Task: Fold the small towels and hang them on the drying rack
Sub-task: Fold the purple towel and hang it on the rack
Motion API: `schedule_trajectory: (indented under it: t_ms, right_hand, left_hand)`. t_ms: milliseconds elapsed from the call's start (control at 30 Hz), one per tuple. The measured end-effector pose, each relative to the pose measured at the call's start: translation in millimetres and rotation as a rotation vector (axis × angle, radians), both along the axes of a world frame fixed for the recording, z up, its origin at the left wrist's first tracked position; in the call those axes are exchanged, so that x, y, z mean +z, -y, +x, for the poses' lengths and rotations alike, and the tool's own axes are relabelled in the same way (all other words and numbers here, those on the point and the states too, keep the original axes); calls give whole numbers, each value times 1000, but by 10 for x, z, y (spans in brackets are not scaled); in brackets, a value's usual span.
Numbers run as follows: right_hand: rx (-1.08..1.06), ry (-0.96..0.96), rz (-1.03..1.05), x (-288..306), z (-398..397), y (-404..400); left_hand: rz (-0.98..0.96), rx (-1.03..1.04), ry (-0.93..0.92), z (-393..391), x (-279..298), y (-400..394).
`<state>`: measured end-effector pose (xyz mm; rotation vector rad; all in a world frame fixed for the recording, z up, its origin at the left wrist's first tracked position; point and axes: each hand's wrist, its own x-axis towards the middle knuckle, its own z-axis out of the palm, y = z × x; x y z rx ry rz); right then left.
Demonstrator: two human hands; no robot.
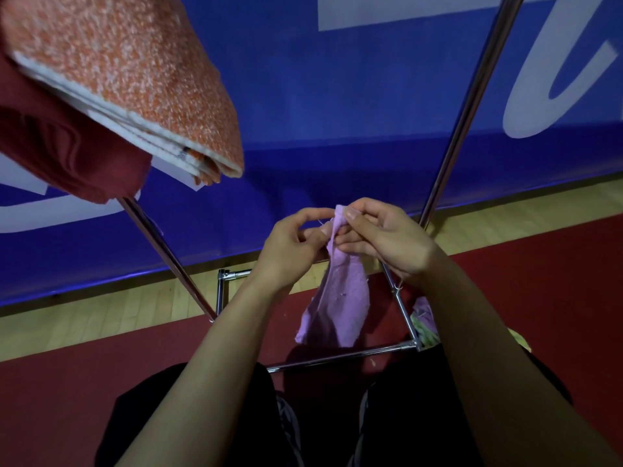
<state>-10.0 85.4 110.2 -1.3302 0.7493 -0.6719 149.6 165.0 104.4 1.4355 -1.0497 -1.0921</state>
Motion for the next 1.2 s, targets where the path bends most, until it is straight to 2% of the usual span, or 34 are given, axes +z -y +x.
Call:
schedule_trajectory:
  t_ms: [133,200,267,300,467,800,933,1067,1200]
  right_hand:
    - [32,-31,-59,-1,-30,13]
    - [26,-167,-285,-48,-51,29]
    - [-37,-394,-597,-122,-66,46]
    - [-61,-474,-679,-153,-70,43]
    - [-92,-529,-791,-170,-32,12]
    - [-149,-523,-784,-193,-3,63]
    - [-162,-414,-725,-167,-25,58]
    - [-62,-368,-606,-73,-171,150]
    - [108,-422,-597,-75,-382,264]
  left_hand:
    - [-17,57,92,43,-10,29]
    - [-40,100,172,53,-22,46]
    - [-54,109,228,42,-26,57]
    - [-61,106,246,32,-33,63]
    - [-70,86,254,-8,-40,76]
    - [-105,42,206,-68,27,10]
    - [-145,23,185,-90,48,-23]
    - [-196,-52,143,-20,124,-61]
    - [-265,-102,297,134,187,-112]
